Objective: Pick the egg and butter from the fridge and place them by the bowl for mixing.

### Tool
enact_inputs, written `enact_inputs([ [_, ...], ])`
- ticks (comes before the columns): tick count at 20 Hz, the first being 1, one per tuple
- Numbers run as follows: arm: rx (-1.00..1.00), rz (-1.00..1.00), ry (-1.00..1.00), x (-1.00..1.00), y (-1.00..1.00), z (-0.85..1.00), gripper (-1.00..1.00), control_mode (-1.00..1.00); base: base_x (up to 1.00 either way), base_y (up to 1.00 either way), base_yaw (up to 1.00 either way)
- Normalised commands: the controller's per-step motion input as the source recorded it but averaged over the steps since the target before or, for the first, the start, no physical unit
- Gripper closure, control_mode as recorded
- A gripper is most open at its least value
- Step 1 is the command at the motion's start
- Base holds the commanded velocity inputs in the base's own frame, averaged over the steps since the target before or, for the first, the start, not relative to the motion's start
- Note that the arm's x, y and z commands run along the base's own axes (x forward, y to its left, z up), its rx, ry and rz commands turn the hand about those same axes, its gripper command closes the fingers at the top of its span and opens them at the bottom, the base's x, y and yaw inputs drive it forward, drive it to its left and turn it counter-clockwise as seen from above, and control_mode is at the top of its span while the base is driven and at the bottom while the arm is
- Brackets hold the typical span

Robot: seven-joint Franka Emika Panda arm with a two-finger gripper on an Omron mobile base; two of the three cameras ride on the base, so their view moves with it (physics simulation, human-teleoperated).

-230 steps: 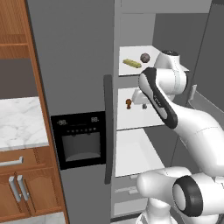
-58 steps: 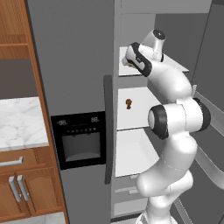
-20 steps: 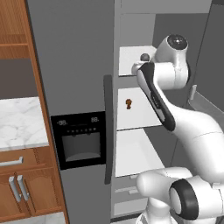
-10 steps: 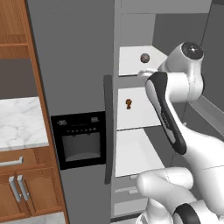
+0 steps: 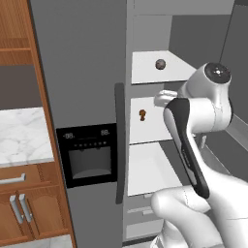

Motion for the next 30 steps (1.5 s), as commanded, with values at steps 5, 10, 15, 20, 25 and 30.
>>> enact_inputs([
  [5, 0.00, -0.04, 0.06, -0.31, 0.02, -0.29, 1.00, -1.00, 0.00, 0.00, 0.00],
  [10, 0.00, 0.00, 0.04, -0.15, 0.04, -0.28, 1.00, -1.00, 0.00, 0.00, 0.00],
  [15, 0.01, 0.00, 0.00, -0.03, 0.00, -0.05, 1.00, -1.00, 0.00, 0.00, 0.00],
  [20, 0.00, 0.00, 0.00, 0.00, 0.00, 0.00, 1.00, -1.00, 0.00, 0.00, 0.00],
  [25, 0.00, 0.00, 0.00, 0.00, 0.00, 0.00, 1.00, -1.00, 0.00, 0.00, 0.00],
  [30, 0.00, 0.00, 0.00, 0.00, 0.00, 0.00, 1.00, -1.00, 0.00, 0.00, 0.00],
])
